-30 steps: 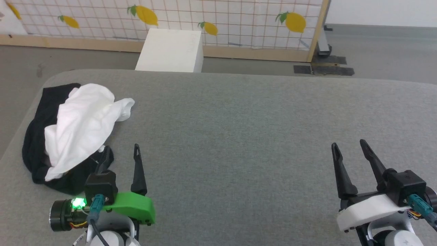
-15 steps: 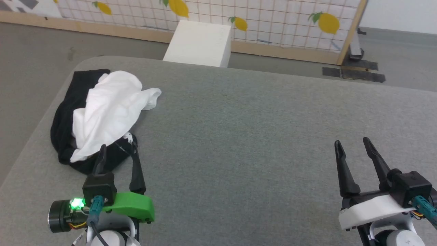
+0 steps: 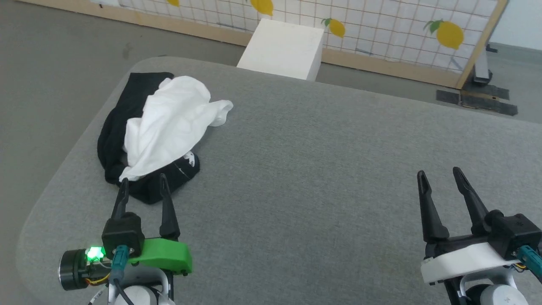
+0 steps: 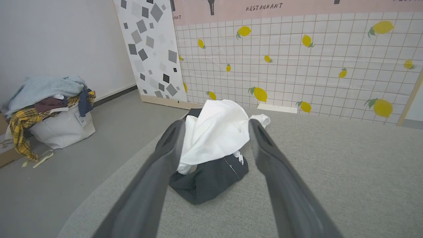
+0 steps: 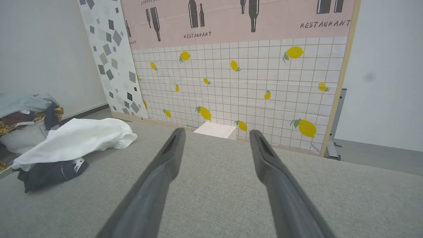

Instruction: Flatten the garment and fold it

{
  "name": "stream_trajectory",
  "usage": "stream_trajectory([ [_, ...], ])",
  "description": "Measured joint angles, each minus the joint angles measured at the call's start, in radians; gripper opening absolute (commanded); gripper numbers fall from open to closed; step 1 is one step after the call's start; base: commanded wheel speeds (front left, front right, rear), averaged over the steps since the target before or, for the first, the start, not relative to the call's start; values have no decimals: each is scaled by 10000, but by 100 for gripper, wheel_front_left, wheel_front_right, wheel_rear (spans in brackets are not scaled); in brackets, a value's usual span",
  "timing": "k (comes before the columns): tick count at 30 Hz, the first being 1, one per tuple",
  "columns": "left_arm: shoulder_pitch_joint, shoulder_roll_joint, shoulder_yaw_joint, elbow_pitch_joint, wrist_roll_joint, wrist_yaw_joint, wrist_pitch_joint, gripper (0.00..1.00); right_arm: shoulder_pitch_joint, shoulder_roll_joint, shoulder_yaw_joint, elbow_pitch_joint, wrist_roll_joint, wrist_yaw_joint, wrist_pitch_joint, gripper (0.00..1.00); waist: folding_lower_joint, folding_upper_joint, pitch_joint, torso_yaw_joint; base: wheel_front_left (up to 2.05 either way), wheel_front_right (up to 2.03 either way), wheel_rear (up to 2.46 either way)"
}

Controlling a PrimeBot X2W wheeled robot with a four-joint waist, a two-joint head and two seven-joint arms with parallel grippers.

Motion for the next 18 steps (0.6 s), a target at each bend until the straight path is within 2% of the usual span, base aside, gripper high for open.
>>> stream_trajectory([
  [13, -1, 0, -23, -2, -2, 314, -272, 100, 0, 0, 21, -63, 188, 0, -265, 100, 0, 0, 83, 753, 0, 0, 0],
  [18, -217, 38, 186, 31, -138, 236, -362, 100, -1, 4, 71, -107, 257, 0, -362, 100, 0, 0, 172, 958, 0, 0, 0],
])
